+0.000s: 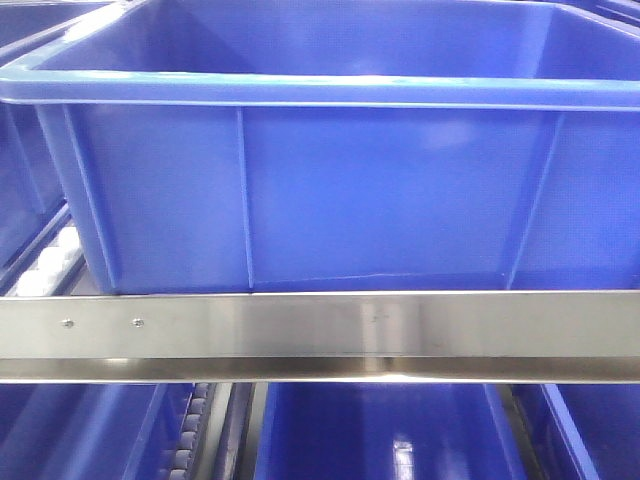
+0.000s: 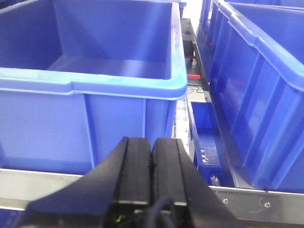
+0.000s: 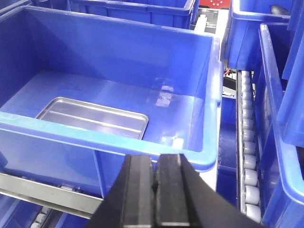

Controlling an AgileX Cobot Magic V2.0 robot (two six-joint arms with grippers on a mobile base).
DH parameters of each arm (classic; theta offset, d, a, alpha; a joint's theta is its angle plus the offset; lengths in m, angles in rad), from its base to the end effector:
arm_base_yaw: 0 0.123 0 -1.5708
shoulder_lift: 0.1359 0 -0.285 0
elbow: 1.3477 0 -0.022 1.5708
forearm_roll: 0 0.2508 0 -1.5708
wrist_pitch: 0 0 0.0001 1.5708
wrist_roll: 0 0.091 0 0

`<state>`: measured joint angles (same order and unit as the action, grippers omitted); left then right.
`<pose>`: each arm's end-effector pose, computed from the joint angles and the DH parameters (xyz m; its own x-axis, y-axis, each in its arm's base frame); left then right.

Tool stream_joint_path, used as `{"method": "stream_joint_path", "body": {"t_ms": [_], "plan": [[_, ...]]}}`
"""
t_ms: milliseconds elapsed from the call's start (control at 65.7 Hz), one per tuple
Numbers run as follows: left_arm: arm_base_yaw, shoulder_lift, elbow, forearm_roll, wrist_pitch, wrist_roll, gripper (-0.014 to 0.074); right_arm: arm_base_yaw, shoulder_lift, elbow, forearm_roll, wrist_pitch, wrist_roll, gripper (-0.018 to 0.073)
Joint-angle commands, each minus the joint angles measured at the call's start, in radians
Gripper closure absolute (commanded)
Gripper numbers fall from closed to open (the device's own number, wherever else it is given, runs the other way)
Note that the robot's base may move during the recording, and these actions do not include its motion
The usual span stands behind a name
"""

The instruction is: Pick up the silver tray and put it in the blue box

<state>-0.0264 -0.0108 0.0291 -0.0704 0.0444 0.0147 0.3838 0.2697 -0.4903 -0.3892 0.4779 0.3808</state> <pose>0.0569 -0.0018 0.1999 0.0229 -0.0562 -0.9982 0.0308 0.9980 -0.0555 0.0608 0.0074 0.3199 -0.1351 -0.0210 -0.9906 -0.2043 0.9789 0.0071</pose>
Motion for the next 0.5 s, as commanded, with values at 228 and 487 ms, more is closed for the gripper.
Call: {"method": "stream_joint_path", "body": {"t_ms": [228,487], "plan": [[0.0,-0.018,-0.004,-0.008,-0.096,0.003,0.0691,0.001,0.009,-0.029,-0.026,-0.077,-0.008,0.0509],[0.0,-0.018,-0.004,-0.008,-0.096,0.003,0.0691,0.001,0.009,-0.028,-0.026,-0.077,-0.008,0.0509]]}}
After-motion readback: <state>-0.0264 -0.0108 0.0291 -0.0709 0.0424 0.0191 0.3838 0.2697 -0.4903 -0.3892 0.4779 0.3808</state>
